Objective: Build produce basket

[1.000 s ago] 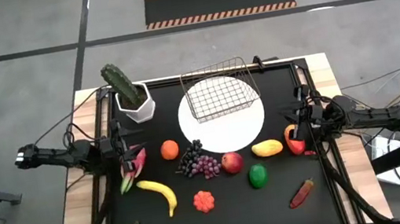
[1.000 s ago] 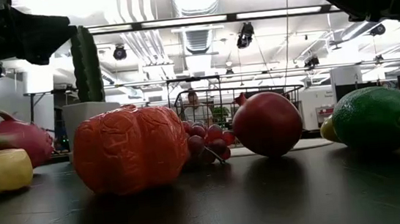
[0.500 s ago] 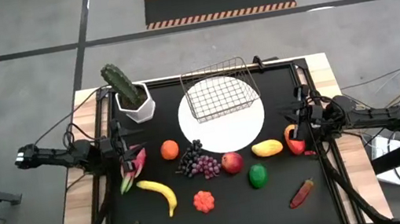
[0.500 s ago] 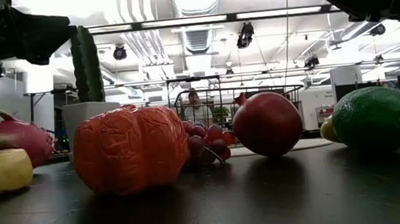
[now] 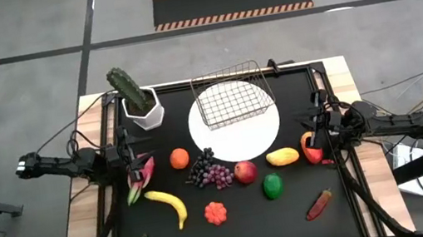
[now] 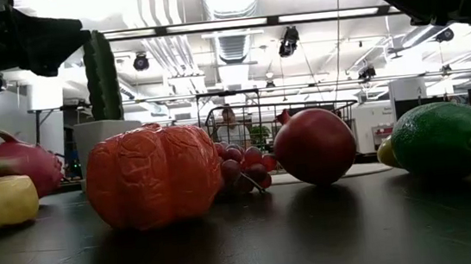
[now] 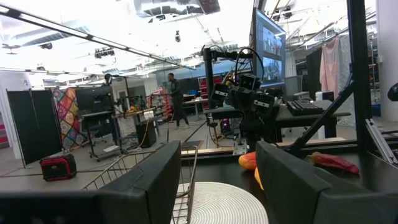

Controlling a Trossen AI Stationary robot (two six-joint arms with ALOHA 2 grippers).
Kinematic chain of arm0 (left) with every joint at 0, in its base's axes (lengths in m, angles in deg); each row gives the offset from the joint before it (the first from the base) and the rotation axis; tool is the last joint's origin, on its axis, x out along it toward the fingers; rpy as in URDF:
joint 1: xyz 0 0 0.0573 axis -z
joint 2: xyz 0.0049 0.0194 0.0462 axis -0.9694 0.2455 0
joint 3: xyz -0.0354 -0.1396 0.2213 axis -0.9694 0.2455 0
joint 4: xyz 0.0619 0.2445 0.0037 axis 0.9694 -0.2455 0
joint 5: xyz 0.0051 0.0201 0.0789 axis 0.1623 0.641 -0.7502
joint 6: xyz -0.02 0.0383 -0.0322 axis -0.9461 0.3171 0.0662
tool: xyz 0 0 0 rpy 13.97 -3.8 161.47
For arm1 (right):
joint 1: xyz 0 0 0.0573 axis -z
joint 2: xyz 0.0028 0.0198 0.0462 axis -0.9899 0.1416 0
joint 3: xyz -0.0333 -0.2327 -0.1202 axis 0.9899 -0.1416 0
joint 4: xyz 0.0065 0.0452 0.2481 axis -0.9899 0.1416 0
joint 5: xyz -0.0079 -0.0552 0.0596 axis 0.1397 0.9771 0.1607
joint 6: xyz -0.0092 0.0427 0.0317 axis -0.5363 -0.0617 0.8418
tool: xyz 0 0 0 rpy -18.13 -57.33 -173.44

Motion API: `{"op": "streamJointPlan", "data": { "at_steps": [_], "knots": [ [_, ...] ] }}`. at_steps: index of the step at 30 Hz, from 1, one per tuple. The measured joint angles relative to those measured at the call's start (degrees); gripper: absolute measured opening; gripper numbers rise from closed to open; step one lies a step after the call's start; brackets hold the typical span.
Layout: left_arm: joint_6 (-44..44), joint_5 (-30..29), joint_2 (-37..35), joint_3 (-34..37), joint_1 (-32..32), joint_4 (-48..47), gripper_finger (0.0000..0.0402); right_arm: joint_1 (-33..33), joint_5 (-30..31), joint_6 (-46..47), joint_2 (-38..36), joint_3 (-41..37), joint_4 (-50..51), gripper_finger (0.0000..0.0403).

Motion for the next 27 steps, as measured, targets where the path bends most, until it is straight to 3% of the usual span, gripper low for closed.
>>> {"op": "streamJointPlan", "data": {
  "at_steps": [13, 15, 17, 19, 21, 27],
  "knots": [
    [1.65, -2.11, 0.03, 0.0, -0.03, 0.0, 0.0191, -0.02, -0.01, 0.02, -0.02, -0.02, -0.02, 0.0027],
    [1.63, -2.18, 0.09, 0.0, -0.03, -0.02, 0.0191, -0.02, -0.18, 4.44, -0.02, 0.0, 0.0, 0.0027],
    [0.61, -1.92, 0.11, 0.0, -0.03, 0.76, 0.0191, -0.02, -0.22, 15.96, 0.0, -0.02, -0.02, 0.0027],
    [-13.05, 1.72, 0.58, 0.01, 0.03, 3.28, 0.0191, -0.01, 0.0, 26.87, -0.01, -0.02, -0.21, 0.0027],
    [-22.76, 4.54, 1.18, 0.01, 0.02, 6.41, 0.0191, 0.0, 0.55, 30.86, 0.0, -0.02, -2.03, 0.0027],
    [-27.05, 10.38, 4.41, 0.02, 0.03, 15.44, 0.0191, 0.0, 1.43, 33.71, -0.07, -0.02, -5.31, 0.0027]
  ]
}}
